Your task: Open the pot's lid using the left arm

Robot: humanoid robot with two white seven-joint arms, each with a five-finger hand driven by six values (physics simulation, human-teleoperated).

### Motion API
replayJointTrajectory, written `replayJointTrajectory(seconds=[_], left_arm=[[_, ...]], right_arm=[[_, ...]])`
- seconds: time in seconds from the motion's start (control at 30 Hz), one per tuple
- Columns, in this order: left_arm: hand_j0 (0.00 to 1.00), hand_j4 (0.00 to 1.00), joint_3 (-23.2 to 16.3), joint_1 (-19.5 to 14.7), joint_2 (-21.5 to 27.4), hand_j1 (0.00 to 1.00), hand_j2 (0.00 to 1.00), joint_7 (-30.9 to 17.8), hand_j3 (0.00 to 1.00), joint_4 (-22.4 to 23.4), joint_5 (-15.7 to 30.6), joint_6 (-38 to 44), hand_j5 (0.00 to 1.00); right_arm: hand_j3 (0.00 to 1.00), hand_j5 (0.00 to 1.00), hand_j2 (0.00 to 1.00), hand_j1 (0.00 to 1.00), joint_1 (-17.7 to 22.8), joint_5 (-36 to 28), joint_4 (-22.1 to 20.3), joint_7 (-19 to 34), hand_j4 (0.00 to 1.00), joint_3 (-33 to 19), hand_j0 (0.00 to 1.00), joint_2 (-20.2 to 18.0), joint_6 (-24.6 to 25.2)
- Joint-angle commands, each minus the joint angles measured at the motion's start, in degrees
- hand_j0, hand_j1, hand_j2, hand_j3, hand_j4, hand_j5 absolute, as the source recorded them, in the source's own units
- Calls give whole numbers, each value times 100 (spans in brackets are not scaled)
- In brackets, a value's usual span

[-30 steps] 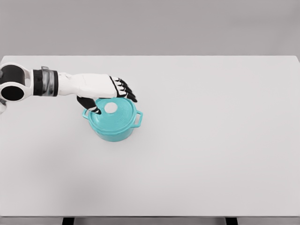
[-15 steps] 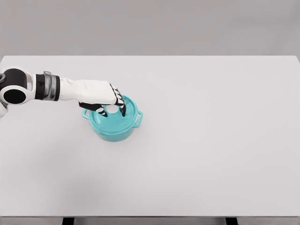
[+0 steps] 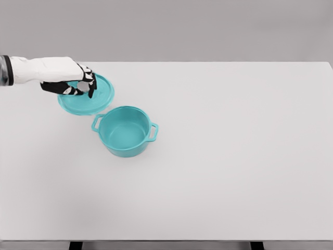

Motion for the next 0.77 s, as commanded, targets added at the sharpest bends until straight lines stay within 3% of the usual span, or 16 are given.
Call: replayJointTrajectory(seconds=[0.0,0.13,0.17,0.2,0.23,0.5,0.53,0.57,0.63,0.67,0.73], left_arm=[[40,40,22,0,-93,40,40,3,40,758,34,14,40],[42,42,40,-35,-383,42,42,-6,42,1408,16,14,42],[47,47,40,-44,-515,47,47,3,47,1567,16,14,47],[89,89,92,-26,-594,89,89,47,89,1593,34,14,89],[100,100,128,-18,-638,100,100,47,100,1593,34,14,100],[100,100,128,53,-612,100,100,65,100,1523,60,14,100],[100,100,128,61,-559,100,100,65,100,1243,104,14,100],[100,100,128,79,-323,100,100,65,100,558,253,14,100],[100,100,198,88,626,100,100,56,100,-831,1000,14,100],[100,100,443,97,1004,100,100,65,100,-1350,1185,14,100],[100,100,725,430,1313,100,100,65,100,-1896,1405,14,100]], right_arm=[[100,100,100,100,0,2,0,3,100,-1,100,-1,-10],[100,100,100,100,0,2,0,3,100,-1,100,-1,-2],[100,100,100,100,0,2,0,3,100,-1,100,-1,-2],[100,100,100,100,0,2,0,3,100,-1,100,-1,-2],[100,100,100,100,0,2,0,3,100,-1,100,-1,-2],[100,100,100,100,0,2,0,3,100,-1,100,-1,-2],[100,100,100,100,0,2,0,3,100,-1,100,-1,-2],[100,100,100,100,0,10,0,3,100,-1,100,-1,-2],[100,100,100,100,0,2,0,3,100,-1,100,-1,-10],[100,100,100,100,0,2,0,3,100,-1,100,-1,-2],[100,100,100,100,0,2,0,3,100,-1,100,-1,-2]])
